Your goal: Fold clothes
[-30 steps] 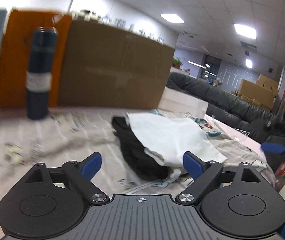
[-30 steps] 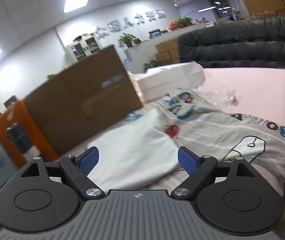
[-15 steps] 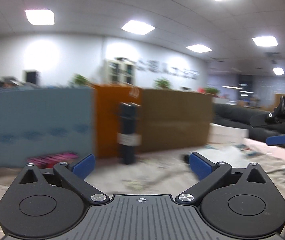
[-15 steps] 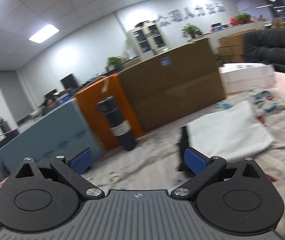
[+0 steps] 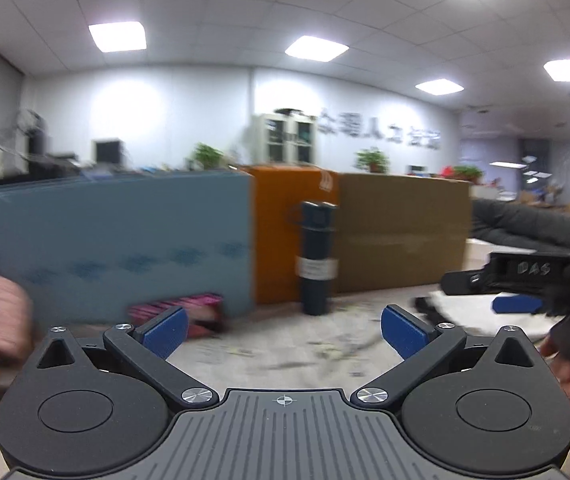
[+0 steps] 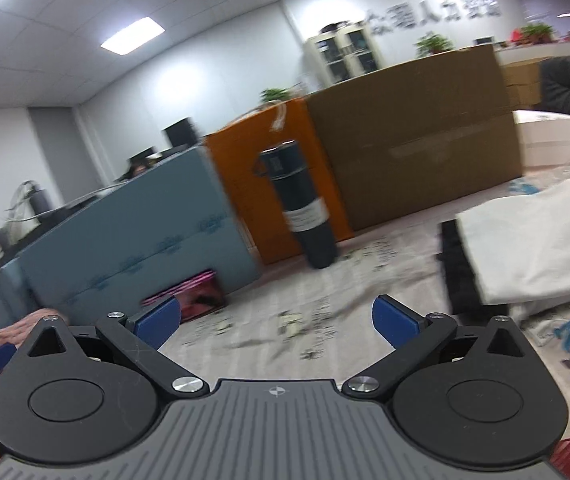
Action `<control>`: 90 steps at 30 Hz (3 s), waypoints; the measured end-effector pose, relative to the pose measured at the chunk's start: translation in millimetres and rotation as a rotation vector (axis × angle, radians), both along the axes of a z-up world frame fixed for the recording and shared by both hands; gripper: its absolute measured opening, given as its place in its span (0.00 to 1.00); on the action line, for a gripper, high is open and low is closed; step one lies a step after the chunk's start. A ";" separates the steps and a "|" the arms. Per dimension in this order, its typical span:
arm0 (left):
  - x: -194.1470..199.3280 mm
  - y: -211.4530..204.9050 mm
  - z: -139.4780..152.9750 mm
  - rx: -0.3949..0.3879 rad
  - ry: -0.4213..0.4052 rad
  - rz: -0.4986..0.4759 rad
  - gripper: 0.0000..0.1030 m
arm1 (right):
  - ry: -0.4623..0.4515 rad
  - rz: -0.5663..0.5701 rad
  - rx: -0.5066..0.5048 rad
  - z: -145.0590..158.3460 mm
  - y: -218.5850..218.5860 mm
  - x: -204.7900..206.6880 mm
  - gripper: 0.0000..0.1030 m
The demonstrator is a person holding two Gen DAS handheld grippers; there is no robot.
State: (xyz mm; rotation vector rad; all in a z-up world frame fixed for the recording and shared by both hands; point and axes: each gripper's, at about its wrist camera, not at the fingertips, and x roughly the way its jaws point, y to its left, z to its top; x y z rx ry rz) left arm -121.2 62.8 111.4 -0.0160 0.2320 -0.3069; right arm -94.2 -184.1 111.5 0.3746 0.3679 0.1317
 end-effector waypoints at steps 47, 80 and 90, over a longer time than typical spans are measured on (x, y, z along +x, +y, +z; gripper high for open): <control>147.8 -119.2 -97.8 0.015 -0.154 -0.165 1.00 | -0.071 -0.739 -0.396 -97.1 -37.0 62.9 1.00; 146.1 -119.0 -98.8 0.012 -0.172 -0.196 1.00 | -0.104 -0.749 -0.414 -95.8 -30.1 59.5 1.00; 146.5 -119.4 -99.1 0.011 -0.174 -0.196 1.00 | -0.100 -0.743 -0.408 -96.8 -30.9 60.3 1.00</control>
